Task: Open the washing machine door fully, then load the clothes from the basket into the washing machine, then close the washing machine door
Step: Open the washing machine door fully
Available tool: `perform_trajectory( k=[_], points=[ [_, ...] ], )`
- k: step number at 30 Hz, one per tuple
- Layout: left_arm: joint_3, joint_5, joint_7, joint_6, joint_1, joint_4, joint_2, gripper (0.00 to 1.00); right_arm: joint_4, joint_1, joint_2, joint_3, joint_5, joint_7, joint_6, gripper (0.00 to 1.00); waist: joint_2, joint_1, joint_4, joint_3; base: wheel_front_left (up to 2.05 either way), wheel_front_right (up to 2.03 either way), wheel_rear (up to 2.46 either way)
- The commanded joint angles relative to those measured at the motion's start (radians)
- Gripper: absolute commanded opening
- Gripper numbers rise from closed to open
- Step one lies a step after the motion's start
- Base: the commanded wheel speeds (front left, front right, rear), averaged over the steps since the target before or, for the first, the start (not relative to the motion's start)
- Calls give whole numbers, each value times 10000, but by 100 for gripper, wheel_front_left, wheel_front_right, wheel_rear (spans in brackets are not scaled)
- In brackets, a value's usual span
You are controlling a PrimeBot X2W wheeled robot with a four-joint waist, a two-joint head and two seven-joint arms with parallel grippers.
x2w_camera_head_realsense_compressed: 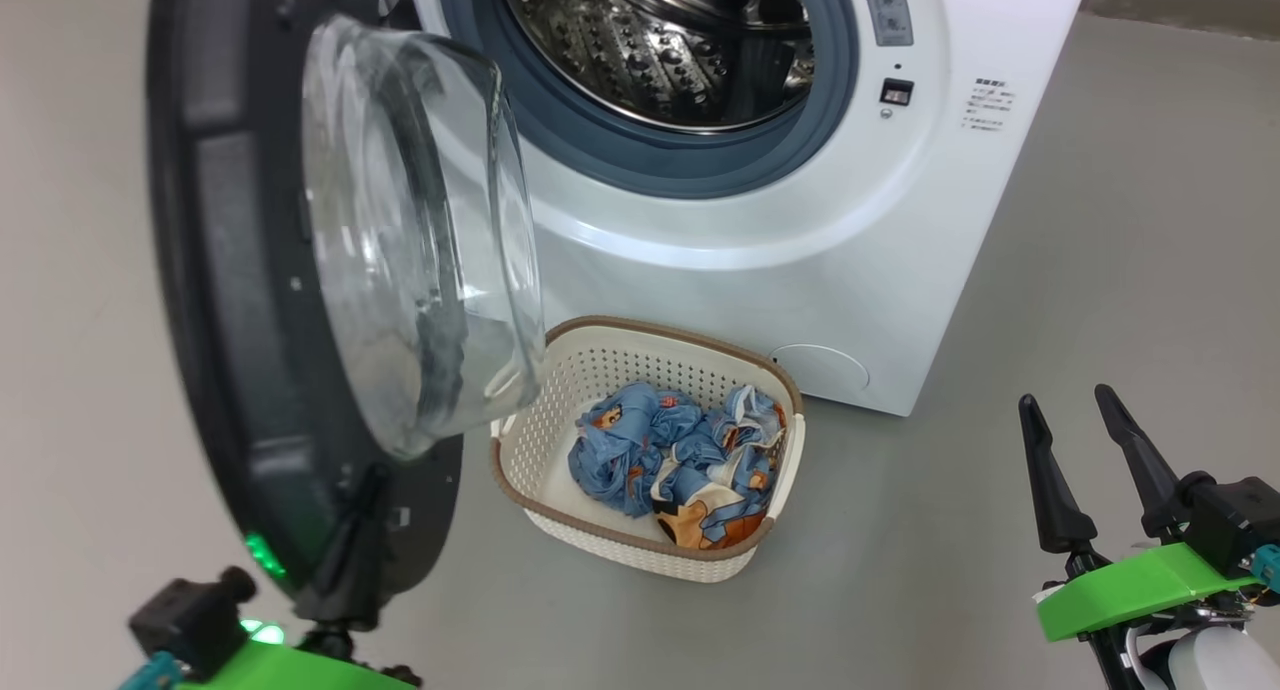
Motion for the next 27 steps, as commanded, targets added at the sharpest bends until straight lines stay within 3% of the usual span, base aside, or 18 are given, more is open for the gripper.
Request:
perform_trajectory(
  k=[1, 27],
  points=[
    [631, -143, -62, 191, -242, -223, 364, 0, -290, -41, -160, 163, -95, -122, 56, 100, 0, 0, 59, 43, 0, 0, 0],
    [2844, -130, -317, 789, -594, 740, 1272, 0, -333, -138, -330, 125, -190, -122, 56, 100, 0, 0, 228, 458, 0, 0, 0]
  ],
)
